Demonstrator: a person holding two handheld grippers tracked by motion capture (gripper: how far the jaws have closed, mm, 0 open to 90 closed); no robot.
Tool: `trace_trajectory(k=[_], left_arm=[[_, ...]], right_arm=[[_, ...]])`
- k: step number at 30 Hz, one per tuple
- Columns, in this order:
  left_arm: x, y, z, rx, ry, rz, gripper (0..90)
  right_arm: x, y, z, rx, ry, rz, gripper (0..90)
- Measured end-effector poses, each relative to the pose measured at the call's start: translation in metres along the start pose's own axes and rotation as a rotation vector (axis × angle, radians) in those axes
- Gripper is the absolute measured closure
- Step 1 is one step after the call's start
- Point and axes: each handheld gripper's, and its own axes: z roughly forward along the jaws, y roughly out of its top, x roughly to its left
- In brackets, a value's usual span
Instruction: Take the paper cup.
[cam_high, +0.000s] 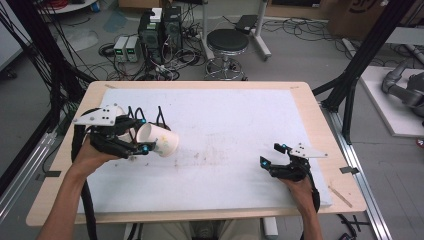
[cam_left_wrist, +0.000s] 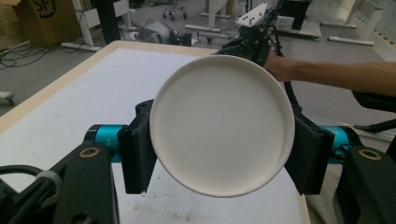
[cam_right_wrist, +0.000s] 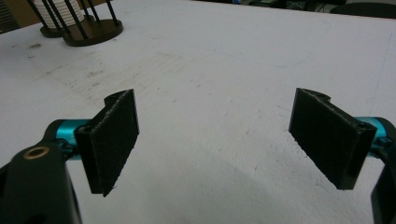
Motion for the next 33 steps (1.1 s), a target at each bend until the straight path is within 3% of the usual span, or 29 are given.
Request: trace_trajectory(k=[3, 15, 20, 28, 33], left_arm=[[-0.002, -0.007, 0.006, -0.035, -0.009, -0.001, 35.5], [-0.001, -0.02, 0.013, -0.049, -0.008, -0.012, 35.5], [-0.005, -0.027, 0.016, -0.088, -0.012, -0.006, 35.5], [-0.008, -0.039, 0.023, -0.137, -0.046, 0.003, 35.5], [-0.006, -0.042, 0.025, -0.141, -0.053, 0.001, 35.5]], right_arm=[[0.001, 0.0, 0.0, 0.002, -0.004, -0.005, 16.2], [0.001, 0.0, 0.0, 0.001, -0.009, -0.013, 16.2], [0.0, 0.0, -0.001, -0.001, -0.004, -0.003, 16.2], [0.001, 0.0, 0.0, 0.002, -0.005, -0.01, 16.2], [0.001, 0.0, 0.0, 0.006, -0.003, -0.004, 16.2]])
